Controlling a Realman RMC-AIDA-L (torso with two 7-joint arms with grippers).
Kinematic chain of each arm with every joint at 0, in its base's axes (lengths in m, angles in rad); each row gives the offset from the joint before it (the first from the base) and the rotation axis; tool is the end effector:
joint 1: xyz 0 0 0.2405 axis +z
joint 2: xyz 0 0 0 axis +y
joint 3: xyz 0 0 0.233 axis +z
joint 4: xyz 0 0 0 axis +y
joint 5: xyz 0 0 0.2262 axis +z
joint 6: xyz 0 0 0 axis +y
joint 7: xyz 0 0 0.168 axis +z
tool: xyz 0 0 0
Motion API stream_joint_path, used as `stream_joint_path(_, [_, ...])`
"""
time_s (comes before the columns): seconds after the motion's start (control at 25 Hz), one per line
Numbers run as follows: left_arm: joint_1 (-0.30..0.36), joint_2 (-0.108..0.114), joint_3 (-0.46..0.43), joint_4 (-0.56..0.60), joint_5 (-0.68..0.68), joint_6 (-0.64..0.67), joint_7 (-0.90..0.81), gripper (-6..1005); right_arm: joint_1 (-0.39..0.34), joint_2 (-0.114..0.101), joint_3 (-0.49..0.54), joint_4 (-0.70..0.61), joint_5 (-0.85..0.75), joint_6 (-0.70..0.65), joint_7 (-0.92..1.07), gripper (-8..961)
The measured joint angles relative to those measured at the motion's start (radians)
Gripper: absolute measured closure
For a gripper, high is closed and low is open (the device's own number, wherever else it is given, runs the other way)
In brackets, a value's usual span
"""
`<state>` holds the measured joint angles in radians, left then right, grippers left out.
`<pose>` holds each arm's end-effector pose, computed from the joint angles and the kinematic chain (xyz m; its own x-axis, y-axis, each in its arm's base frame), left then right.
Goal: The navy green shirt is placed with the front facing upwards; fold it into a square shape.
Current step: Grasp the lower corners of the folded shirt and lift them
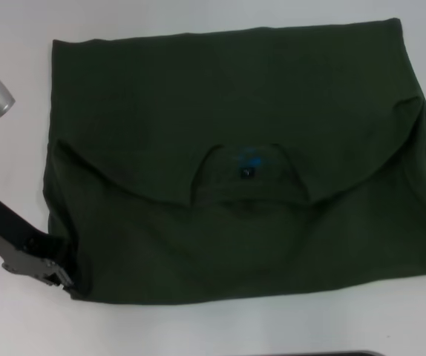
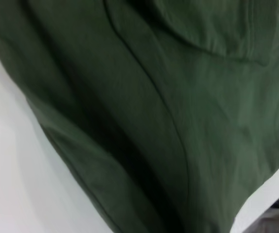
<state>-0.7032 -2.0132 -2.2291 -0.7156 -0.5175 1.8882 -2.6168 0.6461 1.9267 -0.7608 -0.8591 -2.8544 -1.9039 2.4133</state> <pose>-0.2592 0.2927 -0.0056 0.1216 0.9230 -0.3650 0.9793 -0.1715 -0.1075 0.3097 0.3004 0.0716 0.1814 -0.9405 0.2873 -0.9131 -0.2696 -0.3058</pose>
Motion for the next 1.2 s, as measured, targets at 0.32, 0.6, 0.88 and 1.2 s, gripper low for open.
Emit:
stream_joint_path(0.32, [0.013,-0.007,-0.008,-0.017,0.000,0.035,0.022,967,0.000,0.018,0.014,-0.003,0.005,-0.043,-0.039,918])
stream_joint_path(0.6, [-0.018,0.022,-0.167,-0.091,-0.088,0.101,0.094,968,0.033,-0.044,0.090,-0.045,0.255,-0.068,-0.062,918])
stream_joint_path(0.88, [-0.077,0.081,-0.264,-0.085,-0.102,-0.032,0.049,966,0.078,-0.105,0.202,-0.041,0.369,0.094,-0.023,918])
stream_joint_path(1.2, [-0.042,0.063,-0.242,-0.066,-0.090,-0.086,0.059,964,0.081,-0.088,0.133,0.050,0.375,0.118,-0.017,918])
